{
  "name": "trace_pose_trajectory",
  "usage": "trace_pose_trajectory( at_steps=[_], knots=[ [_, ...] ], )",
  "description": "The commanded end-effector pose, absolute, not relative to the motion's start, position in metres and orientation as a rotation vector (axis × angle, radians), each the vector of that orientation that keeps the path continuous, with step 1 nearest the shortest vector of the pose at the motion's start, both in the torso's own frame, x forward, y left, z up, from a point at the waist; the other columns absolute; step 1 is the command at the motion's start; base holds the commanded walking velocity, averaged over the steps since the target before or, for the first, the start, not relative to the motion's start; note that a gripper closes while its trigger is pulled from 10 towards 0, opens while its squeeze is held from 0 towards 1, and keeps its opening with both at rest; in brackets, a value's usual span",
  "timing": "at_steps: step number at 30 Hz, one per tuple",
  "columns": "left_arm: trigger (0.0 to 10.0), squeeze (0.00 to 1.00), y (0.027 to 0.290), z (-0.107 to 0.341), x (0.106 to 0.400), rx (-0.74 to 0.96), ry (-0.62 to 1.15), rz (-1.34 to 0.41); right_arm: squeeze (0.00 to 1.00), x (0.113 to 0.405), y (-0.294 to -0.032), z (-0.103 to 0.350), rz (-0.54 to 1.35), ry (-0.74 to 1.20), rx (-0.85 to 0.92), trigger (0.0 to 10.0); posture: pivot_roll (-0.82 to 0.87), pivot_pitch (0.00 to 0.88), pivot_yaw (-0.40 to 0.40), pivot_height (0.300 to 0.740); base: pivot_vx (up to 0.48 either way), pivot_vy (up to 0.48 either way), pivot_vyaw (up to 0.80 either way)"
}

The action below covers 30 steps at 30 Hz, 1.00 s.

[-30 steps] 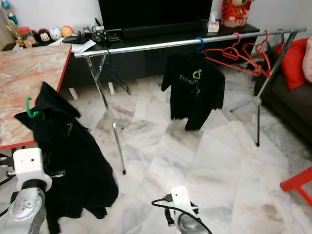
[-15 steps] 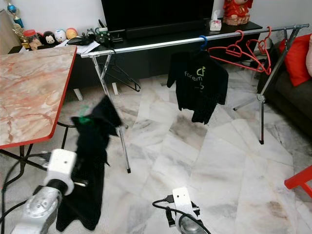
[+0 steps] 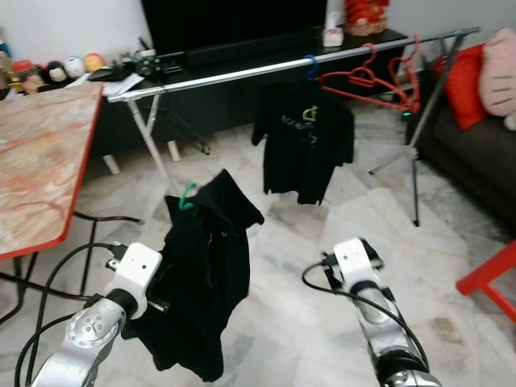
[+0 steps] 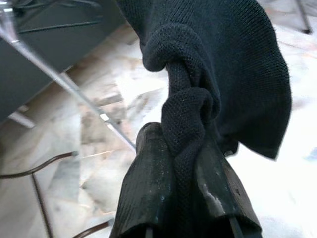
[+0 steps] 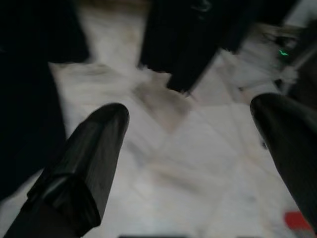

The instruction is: Hang hanger

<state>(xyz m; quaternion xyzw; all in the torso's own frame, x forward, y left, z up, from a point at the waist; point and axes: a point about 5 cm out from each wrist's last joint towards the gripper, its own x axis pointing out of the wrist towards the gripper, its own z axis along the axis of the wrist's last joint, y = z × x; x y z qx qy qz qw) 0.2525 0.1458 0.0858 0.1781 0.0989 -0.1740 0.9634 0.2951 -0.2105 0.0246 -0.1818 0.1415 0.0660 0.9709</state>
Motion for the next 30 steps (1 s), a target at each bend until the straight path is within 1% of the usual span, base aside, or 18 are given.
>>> trace_pose_trajectory(
  at_steps=[1, 2, 4, 7, 10, 14, 15, 16, 17, 18, 19, 21, 25, 26, 27, 28, 29, 30],
  knots=[
    [10.0, 0.0, 0.145, 0.086, 0.253, 0.379, 0.192, -0.363, 0.0, 0.295, -0.203, 0.029, 0.199, 0.243, -0.347, 10.0, -0.12, 0.0, 0.084, 0.74, 0.0, 0.0, 0.0],
    [10.0, 0.0, 0.143, 0.085, 0.252, 0.378, 0.195, -0.371, 0.0, 0.295, -0.199, 0.033, 0.229, 0.218, -0.338, 10.0, -0.12, 0.0, 0.084, 0.74, 0.0, 0.0, 0.0],
    [10.0, 0.0, 0.143, 0.085, 0.252, 0.378, 0.195, -0.372, 0.0, 0.295, -0.199, 0.033, 0.232, 0.215, -0.339, 10.0, -0.12, 0.0, 0.084, 0.74, 0.0, 0.0, 0.0],
    [10.0, 0.0, 0.136, 0.083, 0.248, 0.377, 0.2, -0.408, 0.0, 0.292, -0.191, 0.039, 0.325, 0.163, -0.323, 10.0, -0.12, 0.0, 0.075, 0.74, 0.0, 0.0, 0.0],
    [10.0, 0.0, 0.136, 0.082, 0.248, 0.378, 0.201, -0.413, 0.0, 0.29, -0.191, 0.042, 0.345, 0.153, -0.318, 10.0, -0.12, 0.0, 0.075, 0.74, 0.0, 0.0, 0.0],
    [10.0, 0.0, 0.125, 0.082, 0.244, 0.386, 0.187, -0.517, 0.0, 0.283, -0.172, 0.064, 0.576, 0.023, -0.404, 10.0, -0.14, 0.0, 0.064, 0.74, 0.0, 0.0, 0.0],
    [10.0, 0.0, 0.125, 0.082, 0.244, 0.386, 0.187, -0.517, 0.0, 0.283, -0.172, 0.064, 0.576, 0.023, -0.404, 10.0, -0.14, 0.0, 0.064, 0.74, 0.0, 0.0, 0.0],
    [10.0, 0.0, 0.124, 0.083, 0.244, 0.388, 0.18, -0.529, 0.11, 0.282, -0.17, 0.066, 0.6, 0.017, -0.405, 10.0, -0.14, 0.0, 0.061, 0.74, 0.0, 0.0, 0.0],
    [10.0, 0.0, 0.123, 0.084, 0.245, 0.387, 0.174, -0.538, 0.29, 0.282, -0.169, 0.068, 0.617, 0.016, -0.398, 10.0, -0.13, 0.0, 0.055, 0.74, 0.0, 0.0, 0.0],
    [10.0, 0.0, 0.123, 0.084, 0.245, 0.387, 0.174, -0.538, 0.29, 0.282, -0.169, 0.068, 0.617, 0.016, -0.398, 10.0, -0.13, 0.0, 0.055, 0.74, 0.0, 0.0, 0.0],
    [10.0, 0.0, 0.121, 0.087, 0.248, 0.407, 0.16, -0.563, 1.0, 0.279, -0.165, 0.067, 0.677, 0.038, -0.378, 10.0, -0.13, 0.0, 0.047, 0.74, 0.0, 0.0, 0.0],
    [10.0, 0.0, 0.118, 0.089, 0.249, 0.413, 0.148, -0.587, 1.0, 0.278, -0.163, 0.065, 0.705, 0.061, -0.372, 10.0, -0.14, 0.0, 0.045, 0.74, 0.0, 0.0, 0.0],
    [10.0, 0.0, 0.112, 0.091, 0.249, 0.413, 0.143, -0.618, 1.0, 0.279, -0.164, 0.064, 0.682, 0.073, -0.39, 10.0, -0.13, 0.0, 0.042, 0.74, 0.0, 0.0, 0.0],
    [10.0, 0.0, 0.11, 0.092, 0.248, 0.411, 0.143, -0.633, 0.84, 0.28, -0.165, 0.064, 0.662, 0.078, -0.388, 10.0, -0.13, 0.0, 0.041, 0.74, 0.0, 0.0, 0.0],
    [10.0, 0.0, 0.11, 0.092, 0.248, 0.411, 0.143, -0.633, 0.84, 0.28, -0.165, 0.064, 0.662, 0.078, -0.388, 10.0, -0.13, 0.0, 0.041, 0.74, 0.0, 0.0, 0.0],
    [10.0, 0.0, 0.108, 0.092, 0.247, 0.411, 0.142, -0.649, 0.18, 0.28, -0.167, 0.063, 0.653, 0.089, -0.392, 10.0, -0.13, 0.0, 0.043, 0.74, 0.0, 0.0, 0.0],
    [10.0, 0.0, 0.107, 0.093, 0.247, 0.413, 0.141, -0.652, 0.18, 0.28, -0.167, 0.063, 0.652, 0.093, -0.391, 10.0, -0.13, 0.0, 0.043, 0.74, 0.0, 0.0, 0.0],
    [10.0, 0.0, 0.106, 0.093, 0.247, 0.412, 0.14, -0.656, 0.0, 0.28, -0.167, 0.062, 0.652, 0.098, -0.395, 10.0, -0.13, 0.0, 0.043, 0.74, 0.0, 0.0, 0.0]
  ],
)
